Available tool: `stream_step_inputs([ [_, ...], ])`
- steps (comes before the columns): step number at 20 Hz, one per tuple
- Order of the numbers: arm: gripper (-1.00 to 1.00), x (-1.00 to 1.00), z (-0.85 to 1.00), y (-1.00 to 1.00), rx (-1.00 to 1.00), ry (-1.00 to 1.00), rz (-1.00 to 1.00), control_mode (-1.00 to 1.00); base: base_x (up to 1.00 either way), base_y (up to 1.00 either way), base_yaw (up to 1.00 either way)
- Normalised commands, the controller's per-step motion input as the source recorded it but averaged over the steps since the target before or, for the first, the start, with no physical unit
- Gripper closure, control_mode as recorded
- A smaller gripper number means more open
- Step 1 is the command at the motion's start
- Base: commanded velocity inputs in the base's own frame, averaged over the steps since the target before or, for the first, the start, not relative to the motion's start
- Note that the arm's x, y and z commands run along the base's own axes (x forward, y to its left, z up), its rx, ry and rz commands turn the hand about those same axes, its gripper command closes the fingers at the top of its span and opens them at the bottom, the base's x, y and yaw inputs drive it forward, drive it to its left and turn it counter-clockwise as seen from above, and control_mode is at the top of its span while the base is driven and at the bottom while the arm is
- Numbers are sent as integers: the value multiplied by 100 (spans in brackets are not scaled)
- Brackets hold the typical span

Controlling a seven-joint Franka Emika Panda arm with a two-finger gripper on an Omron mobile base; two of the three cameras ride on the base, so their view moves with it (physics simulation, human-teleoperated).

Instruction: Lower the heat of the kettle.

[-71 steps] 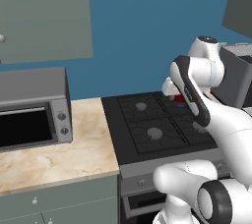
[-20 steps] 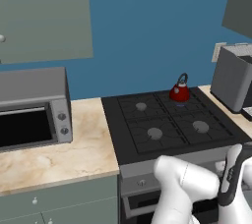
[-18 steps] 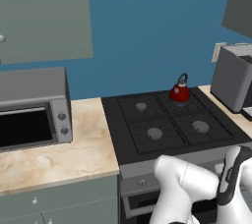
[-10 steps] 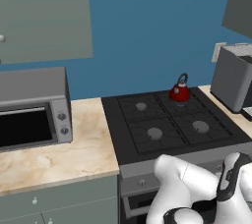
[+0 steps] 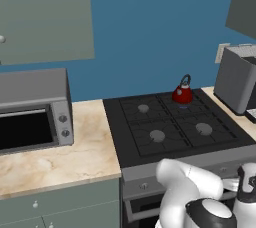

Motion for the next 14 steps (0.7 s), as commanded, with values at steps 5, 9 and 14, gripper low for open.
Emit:
stream_step_inputs([
  [5, -100, 0, -4, -16, 15, -28, 0, -100, 0, 0, 0],
  [9, -100, 8, -4, -2, 7, -20, 0, -100, 0, 0, 0],
  [14, -100, 21, 0, 0, 0, -4, 0, -100, 0, 0, 0],
])
